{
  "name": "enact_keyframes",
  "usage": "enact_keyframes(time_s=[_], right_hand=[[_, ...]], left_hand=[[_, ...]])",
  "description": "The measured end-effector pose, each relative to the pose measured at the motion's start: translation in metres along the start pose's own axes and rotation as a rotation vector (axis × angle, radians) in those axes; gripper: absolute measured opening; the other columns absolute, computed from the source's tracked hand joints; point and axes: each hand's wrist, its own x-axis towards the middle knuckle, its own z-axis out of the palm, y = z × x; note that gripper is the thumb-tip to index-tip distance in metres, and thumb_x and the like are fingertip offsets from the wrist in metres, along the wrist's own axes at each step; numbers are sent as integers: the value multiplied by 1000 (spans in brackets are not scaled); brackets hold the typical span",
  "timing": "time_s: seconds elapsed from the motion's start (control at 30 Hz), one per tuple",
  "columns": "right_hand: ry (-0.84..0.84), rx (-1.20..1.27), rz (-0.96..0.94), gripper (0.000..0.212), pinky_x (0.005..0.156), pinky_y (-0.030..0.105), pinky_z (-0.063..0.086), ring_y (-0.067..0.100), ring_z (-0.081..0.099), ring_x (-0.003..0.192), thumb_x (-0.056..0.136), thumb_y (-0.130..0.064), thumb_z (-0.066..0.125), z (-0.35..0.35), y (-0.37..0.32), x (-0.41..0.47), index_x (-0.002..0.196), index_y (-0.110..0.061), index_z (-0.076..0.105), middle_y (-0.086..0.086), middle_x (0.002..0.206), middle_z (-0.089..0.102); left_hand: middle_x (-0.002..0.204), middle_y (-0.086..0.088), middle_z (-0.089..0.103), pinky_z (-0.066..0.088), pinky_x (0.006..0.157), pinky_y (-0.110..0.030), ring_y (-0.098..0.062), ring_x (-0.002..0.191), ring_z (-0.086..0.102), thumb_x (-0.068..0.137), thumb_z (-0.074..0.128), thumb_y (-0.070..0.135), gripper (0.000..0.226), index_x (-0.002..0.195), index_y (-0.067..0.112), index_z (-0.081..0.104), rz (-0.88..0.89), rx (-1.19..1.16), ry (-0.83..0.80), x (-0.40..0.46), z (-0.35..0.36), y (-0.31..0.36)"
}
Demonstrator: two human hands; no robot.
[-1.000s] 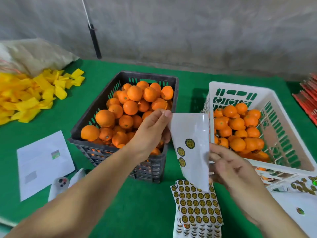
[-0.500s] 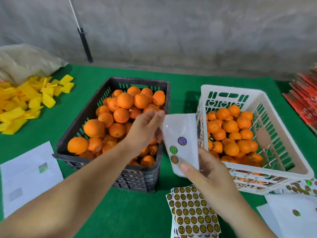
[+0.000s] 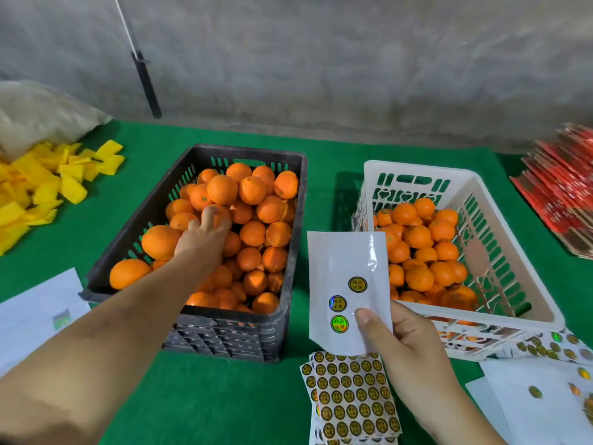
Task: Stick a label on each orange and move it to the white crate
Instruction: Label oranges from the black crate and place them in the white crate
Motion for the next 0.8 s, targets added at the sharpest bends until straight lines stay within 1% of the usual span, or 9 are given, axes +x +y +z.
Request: enact_keyframes(time_s=[0.07,0.13,0.3,0.4,0.5,0.57,0.63,0.7,0.8], right_hand=[[-34,3,2,27,93,46,62,25,77,101,95,-43,59,-1,-1,-2,117,-44,76,3,107,81],[-56,7,-8,28,94,35,62,16,76,105,96,-40,59,-1,-2,-4,118,-46,76,-5,112,81],[-57,14,3,28,90,17,57,9,76,106,95,-38,60,-1,-1,-9,115,-49,76,-11,112,80],[-52,27,18,28,91,18,57,10,76,106,94,-38,61,-3,2,-14,117,-43,78,-10,113,80],[-33,54,33,31,89,18,57,11,76,107,93,-36,62,-6,5,-18,119,-33,79,-9,113,80],[-14,79,46,30,86,16,57,11,76,105,92,-35,62,-8,5,-20,117,-33,80,-7,112,81],[2,97,56,27,83,15,57,10,77,102,93,-34,62,-9,2,-21,112,-39,81,-7,110,81],[3,100,60,27,84,16,58,11,77,103,93,-35,62,-10,-1,-21,111,-45,80,-7,110,81],[41,181,65,28,89,25,61,17,77,108,91,-36,65,-13,-2,-17,114,-43,78,-2,115,80]], left_hand=[[157,-13,1,57,84,-38,-41,125,47,91,73,12,87,157,34,20,-17,39,27,0,0,0],[157,-13,-1,54,78,-34,-37,119,49,92,70,9,75,152,35,32,6,136,29,-3,2,1],[159,-13,-3,50,88,-33,-33,116,48,92,70,12,64,145,37,44,41,320,27,-11,5,4],[160,-15,1,54,89,-34,-34,118,51,91,74,15,65,144,34,42,67,284,44,-13,1,0],[157,-13,11,57,85,-35,-36,116,58,84,84,35,78,146,28,38,67,108,21,-13,-3,-7],[153,-11,31,57,84,-39,-35,115,61,79,86,44,87,146,24,34,42,-80,-11,-17,-6,-11],[124,-6,58,57,68,-37,-24,94,64,78,85,44,74,134,27,38,-48,-454,25,-26,-12,-10],[111,4,58,51,58,-29,-10,83,60,79,83,47,67,128,33,40,-147,-868,62,-39,-25,-4],[131,5,59,57,86,-35,-16,103,68,71,89,54,91,146,29,44,-172,-1644,-17,-72,-54,21]])
